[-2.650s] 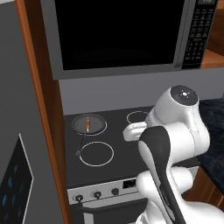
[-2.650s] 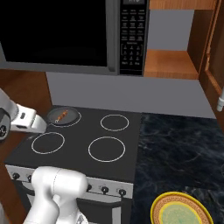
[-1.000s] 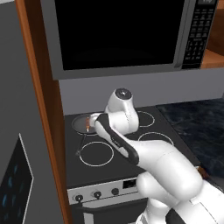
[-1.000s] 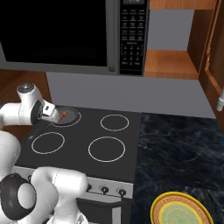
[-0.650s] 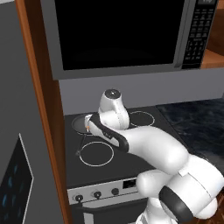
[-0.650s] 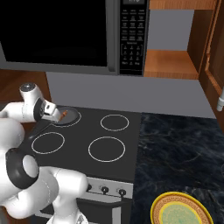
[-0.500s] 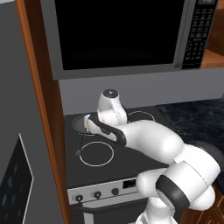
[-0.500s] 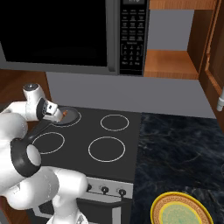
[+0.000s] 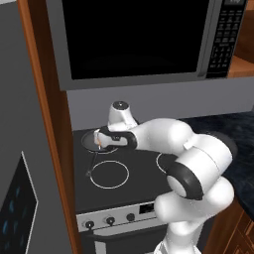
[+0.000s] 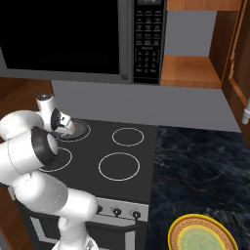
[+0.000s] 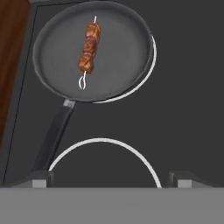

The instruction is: Place the cold items (mushroom and carrot) from the fridge in one tupperware on the dining counter. Place the warm items (kebab skewer and hot dog) in the stove area in another tupperware.

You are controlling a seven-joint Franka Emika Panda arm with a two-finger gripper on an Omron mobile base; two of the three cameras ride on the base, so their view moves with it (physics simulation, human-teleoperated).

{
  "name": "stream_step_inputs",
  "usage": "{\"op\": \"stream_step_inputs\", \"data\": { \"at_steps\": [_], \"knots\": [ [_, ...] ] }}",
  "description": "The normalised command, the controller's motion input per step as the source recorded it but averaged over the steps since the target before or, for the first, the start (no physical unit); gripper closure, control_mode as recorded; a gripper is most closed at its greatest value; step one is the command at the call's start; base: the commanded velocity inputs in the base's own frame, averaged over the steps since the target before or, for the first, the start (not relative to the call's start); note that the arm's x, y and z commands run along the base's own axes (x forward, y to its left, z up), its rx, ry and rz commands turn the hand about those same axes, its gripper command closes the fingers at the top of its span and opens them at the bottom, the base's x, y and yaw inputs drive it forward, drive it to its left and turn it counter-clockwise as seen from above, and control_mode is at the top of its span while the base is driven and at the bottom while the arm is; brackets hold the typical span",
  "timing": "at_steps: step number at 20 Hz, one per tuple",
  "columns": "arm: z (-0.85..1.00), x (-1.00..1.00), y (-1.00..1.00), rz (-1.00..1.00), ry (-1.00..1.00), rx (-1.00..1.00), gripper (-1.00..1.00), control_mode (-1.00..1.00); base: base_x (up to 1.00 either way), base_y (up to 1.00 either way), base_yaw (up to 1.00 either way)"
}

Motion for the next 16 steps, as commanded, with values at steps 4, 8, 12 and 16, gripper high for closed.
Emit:
{"op": "stream_step_inputs", "data": {
  "at_steps": [4, 8, 12, 16],
  "knots": [
    [-0.26, 0.44, 0.16, 0.0, 0.01, -0.05, -1.0, -1.0, 0.0, 0.0, 0.0],
    [-0.19, 0.43, 0.18, 0.0, 0.01, -0.02, -1.0, -1.0, 0.0, 0.0, 0.0],
    [-0.22, 0.41, 0.18, 0.0, 0.0, -0.02, -1.0, -1.0, 0.0, 0.0, 0.0],
    [-0.26, 0.41, 0.09, 0.0, 0.03, 0.0, -1.0, -1.0, 0.0, 0.0, 0.0]
  ]
}}
